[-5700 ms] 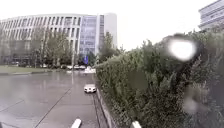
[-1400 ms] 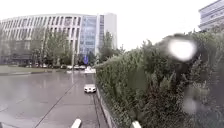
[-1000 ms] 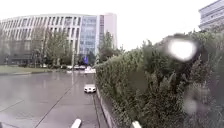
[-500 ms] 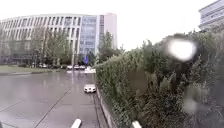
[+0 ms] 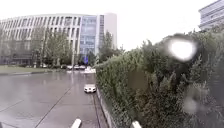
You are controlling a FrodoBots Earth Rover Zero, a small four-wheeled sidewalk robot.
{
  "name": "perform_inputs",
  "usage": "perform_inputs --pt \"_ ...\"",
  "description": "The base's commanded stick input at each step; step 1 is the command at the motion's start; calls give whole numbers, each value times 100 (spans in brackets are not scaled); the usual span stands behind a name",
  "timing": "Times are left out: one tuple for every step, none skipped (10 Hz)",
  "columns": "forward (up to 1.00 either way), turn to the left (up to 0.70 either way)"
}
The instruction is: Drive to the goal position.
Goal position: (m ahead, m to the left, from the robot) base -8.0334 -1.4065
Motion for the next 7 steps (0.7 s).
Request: perform_inputs --pt "4 0" --pt "4 0" --pt "4 0" --pt "4 0" --pt "4 0" --pt "4 0" --pt "4 0"
